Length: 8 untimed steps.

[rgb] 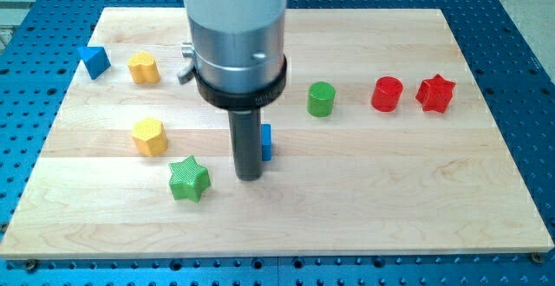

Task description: Place the blue cube left to the green circle

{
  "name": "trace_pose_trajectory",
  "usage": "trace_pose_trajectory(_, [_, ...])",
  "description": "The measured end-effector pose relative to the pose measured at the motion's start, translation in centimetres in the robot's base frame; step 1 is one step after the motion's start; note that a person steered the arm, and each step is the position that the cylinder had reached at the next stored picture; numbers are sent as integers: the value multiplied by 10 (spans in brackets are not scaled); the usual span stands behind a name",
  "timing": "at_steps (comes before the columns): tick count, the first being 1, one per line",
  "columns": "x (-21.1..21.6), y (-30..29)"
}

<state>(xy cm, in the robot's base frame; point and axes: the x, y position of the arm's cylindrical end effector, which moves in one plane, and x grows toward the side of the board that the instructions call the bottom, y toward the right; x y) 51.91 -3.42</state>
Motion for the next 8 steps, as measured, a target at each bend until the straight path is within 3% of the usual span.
trace_pose_trajectory(2, [-61, 8])
trace_pose_trajectory(3, [-64, 8])
trace_pose_trajectory(4, [-27, -12])
trace_pose_trajectory(5, [-19, 22])
trace_pose_trajectory(6, [-57, 28])
trace_pose_trajectory(8, [-63, -34])
